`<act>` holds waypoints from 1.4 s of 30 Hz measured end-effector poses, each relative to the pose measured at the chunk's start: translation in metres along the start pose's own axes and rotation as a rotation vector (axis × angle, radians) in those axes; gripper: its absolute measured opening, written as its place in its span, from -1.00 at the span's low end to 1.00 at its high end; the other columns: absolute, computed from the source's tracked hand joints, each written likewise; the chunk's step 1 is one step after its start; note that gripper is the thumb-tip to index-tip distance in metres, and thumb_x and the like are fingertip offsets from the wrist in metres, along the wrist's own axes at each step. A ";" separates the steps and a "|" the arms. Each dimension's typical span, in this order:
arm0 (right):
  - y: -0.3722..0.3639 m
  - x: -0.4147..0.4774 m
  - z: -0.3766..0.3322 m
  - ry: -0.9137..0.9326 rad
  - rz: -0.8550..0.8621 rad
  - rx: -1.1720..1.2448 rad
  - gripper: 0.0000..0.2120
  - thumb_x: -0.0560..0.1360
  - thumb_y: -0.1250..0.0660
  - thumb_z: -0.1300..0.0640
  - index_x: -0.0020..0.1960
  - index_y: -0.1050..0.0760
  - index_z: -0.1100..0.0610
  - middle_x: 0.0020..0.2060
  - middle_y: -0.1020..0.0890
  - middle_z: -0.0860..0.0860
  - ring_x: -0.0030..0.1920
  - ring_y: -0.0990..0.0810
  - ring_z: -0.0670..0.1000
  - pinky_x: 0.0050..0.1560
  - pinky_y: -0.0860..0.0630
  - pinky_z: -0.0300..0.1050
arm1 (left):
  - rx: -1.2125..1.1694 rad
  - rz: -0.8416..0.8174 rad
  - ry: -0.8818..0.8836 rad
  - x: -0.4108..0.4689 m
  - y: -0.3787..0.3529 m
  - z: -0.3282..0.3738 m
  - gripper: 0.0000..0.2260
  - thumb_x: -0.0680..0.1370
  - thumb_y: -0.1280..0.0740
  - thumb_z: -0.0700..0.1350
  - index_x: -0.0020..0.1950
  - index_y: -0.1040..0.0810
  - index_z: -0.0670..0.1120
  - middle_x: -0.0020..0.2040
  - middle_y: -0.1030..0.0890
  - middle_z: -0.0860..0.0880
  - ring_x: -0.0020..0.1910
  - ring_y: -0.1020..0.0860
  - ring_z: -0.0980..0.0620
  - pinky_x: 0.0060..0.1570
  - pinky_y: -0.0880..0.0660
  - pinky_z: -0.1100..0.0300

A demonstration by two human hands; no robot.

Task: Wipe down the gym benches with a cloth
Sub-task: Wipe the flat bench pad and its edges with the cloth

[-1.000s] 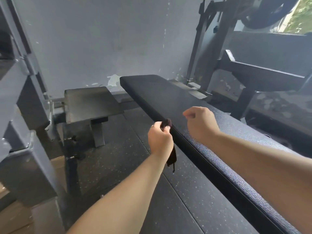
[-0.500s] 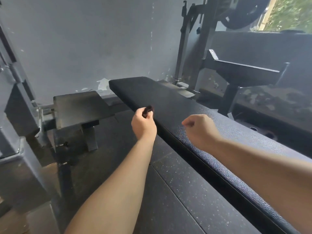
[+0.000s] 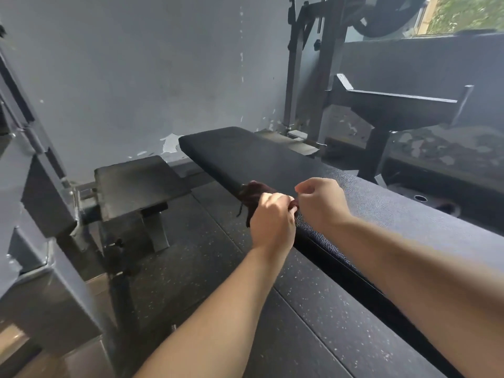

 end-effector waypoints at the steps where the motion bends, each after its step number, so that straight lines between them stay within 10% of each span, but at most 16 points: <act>1: 0.001 -0.005 0.001 -0.033 0.041 0.075 -0.69 0.46 -0.26 0.30 0.06 -0.70 0.09 -0.03 -0.68 -0.03 0.05 -0.60 0.01 0.11 -0.53 -0.15 | -0.027 0.014 0.006 0.000 0.001 -0.006 -0.89 0.55 -0.35 -0.24 0.00 -0.67 -0.12 0.00 -0.67 -0.02 0.15 -0.53 -0.10 0.04 -0.54 0.04; 6: -0.015 -0.023 0.004 -0.029 0.031 0.116 -0.62 0.49 -0.24 0.30 0.23 -0.64 0.12 0.13 -0.68 0.03 0.18 -0.61 0.01 0.16 -0.44 -0.25 | -0.193 0.036 0.364 -0.005 -0.002 -0.070 -0.73 0.63 -0.35 -0.12 0.31 -0.64 -0.14 0.36 -0.49 -0.07 0.31 -0.39 -0.07 0.24 -0.34 0.24; 14: -0.022 -0.018 0.008 0.015 -0.061 -0.063 -0.69 0.50 -0.27 0.30 0.13 -0.69 0.09 0.13 -0.67 0.02 0.17 -0.60 0.05 0.17 -0.46 -0.22 | -0.367 0.044 0.777 -0.034 -0.004 -0.110 -0.74 0.63 -0.35 -0.09 0.27 -0.56 -0.17 0.15 -0.63 -0.12 0.13 -0.61 -0.12 0.00 -0.46 0.19; 27: -0.038 -0.022 -0.005 0.070 -0.110 -0.109 -0.71 0.49 -0.27 0.27 0.07 -0.71 0.06 0.06 -0.68 -0.01 0.13 -0.60 0.03 0.05 -0.42 -0.25 | -0.440 -0.138 0.595 -0.069 -0.004 -0.044 -0.75 0.57 -0.29 -0.22 -0.30 -0.42 -0.05 -0.31 -0.55 -0.03 -0.35 -0.44 -0.01 -0.35 -0.33 0.19; 32: -0.039 -0.024 -0.004 0.067 -0.108 -0.144 -0.86 0.33 -0.21 0.34 -0.31 -0.54 0.26 -0.35 -0.49 0.17 -0.22 -0.29 0.23 -0.26 -0.48 -0.06 | -0.401 -0.022 0.707 -0.035 0.005 -0.079 -0.78 0.64 -0.30 -0.04 -0.08 -0.62 -0.14 -0.19 -0.66 -0.05 -0.16 -0.65 -0.05 -0.23 -0.53 0.17; 38: -0.018 -0.039 0.000 0.041 -0.057 -0.004 -0.69 0.49 -0.26 0.29 0.09 -0.70 0.09 0.01 -0.69 -0.04 0.05 -0.62 -0.02 0.11 -0.54 -0.17 | -0.353 0.089 0.850 -0.033 0.003 -0.100 -0.84 0.63 -0.34 -0.15 0.18 -0.62 -0.14 0.04 -0.66 -0.07 -0.06 -0.61 -0.03 -0.13 -0.52 0.15; 42: -0.020 -0.056 0.014 0.003 -0.034 0.075 -0.69 0.48 -0.25 0.27 0.06 -0.69 0.03 -0.04 -0.72 -0.03 -0.06 -0.71 0.07 0.02 -0.66 0.06 | -0.440 0.116 0.910 -0.046 -0.004 -0.092 -0.74 0.59 -0.35 -0.04 0.19 -0.64 -0.14 0.07 -0.66 -0.13 0.06 -0.64 -0.15 0.05 -0.58 0.04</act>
Point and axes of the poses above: each hand's wrist, its own x-axis towards the middle knuckle, its own y-axis out of the back of the hand, z = x × y, the point moved 10 cm from there along x, towards the middle knuckle
